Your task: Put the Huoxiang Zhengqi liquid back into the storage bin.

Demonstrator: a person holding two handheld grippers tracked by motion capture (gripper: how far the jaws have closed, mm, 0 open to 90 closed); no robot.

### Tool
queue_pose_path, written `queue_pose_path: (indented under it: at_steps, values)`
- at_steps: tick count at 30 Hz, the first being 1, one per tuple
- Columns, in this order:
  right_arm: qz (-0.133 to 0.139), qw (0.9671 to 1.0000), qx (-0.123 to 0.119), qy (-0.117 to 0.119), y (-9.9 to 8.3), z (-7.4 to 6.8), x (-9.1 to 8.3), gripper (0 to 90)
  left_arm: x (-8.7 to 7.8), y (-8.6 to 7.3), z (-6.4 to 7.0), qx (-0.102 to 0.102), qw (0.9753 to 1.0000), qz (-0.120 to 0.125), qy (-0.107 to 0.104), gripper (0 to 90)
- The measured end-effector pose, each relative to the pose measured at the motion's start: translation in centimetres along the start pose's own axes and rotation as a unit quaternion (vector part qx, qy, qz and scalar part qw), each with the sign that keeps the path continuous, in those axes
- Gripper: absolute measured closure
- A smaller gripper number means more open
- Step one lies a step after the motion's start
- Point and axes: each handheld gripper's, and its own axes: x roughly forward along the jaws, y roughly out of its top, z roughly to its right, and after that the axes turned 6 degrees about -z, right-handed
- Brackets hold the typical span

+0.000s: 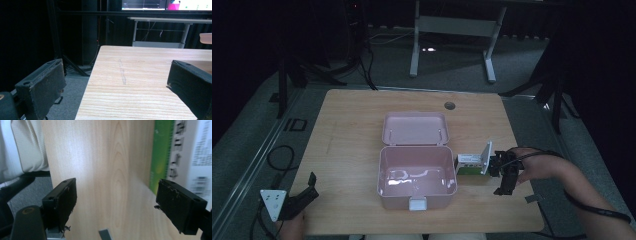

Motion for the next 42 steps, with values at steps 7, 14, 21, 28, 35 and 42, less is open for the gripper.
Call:
queue_pose_path:
  at_steps: [7,14,21,28,35,42]
  values:
    - [0.002,0.9999,0.001,-0.017,0.3,1.5,-1.6,19.6,0.0,0.0,0.0,0.000,1.0000,0.000,0.000,2.0]
    - [0.001,0.9996,0.013,-0.026,0.8,3.7,-2.3,21.7,0.0,0.0,0.0,0.000,1.0000,0.000,0.000,2.0]
    - [0.004,0.9994,0.025,-0.022,1.5,6.0,-1.9,25.7,0.0,0.0,0.0,0.001,1.0000,-0.001,-0.001,2.0]
    - [-0.007,0.9993,0.035,-0.011,2.3,7.5,-0.5,31.1,0.0,0.0,0.0,0.001,1.0000,0.000,-0.002,2.0]
    - [-0.020,0.9995,0.022,-0.014,2.7,7.9,1.0,35.7,0.0,0.0,0.0,0.002,1.0000,0.000,-0.002,2.0]
    - [-0.021,0.9995,0.021,-0.011,2.9,8.1,1.5,40.9,0.0,0.0,0.0,0.003,1.0000,-0.001,-0.002,2.0]
